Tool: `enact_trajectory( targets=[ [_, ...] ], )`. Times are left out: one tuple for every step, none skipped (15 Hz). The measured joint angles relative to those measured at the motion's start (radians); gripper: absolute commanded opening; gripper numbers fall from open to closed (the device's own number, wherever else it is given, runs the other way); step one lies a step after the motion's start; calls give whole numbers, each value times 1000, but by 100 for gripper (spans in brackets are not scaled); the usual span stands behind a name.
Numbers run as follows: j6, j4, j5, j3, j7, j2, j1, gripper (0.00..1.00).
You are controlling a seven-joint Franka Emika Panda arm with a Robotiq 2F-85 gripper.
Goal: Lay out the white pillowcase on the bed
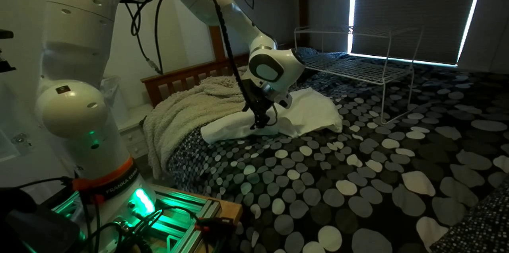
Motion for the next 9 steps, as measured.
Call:
enact_trajectory(
  targets=[
    [3, -5, -9, 0, 1, 1, -2, 100],
    [28, -9, -10, 1, -4, 2, -2, 100],
    [65, -14, -4, 5, -13, 4, -2, 100],
    [104, -19, 9, 12, -24, 6, -3, 100],
    [148, -24, 30, 23, -41, 9, -6, 100],
    [187, -27, 54, 34, -58, 13, -7, 100],
    [219, -28, 77, 44, -73, 18, -9, 86],
    [246, -28, 101, 54, -90, 22, -11, 74],
    [267, -29, 126, 62, -107, 26, -12, 65]
  ],
)
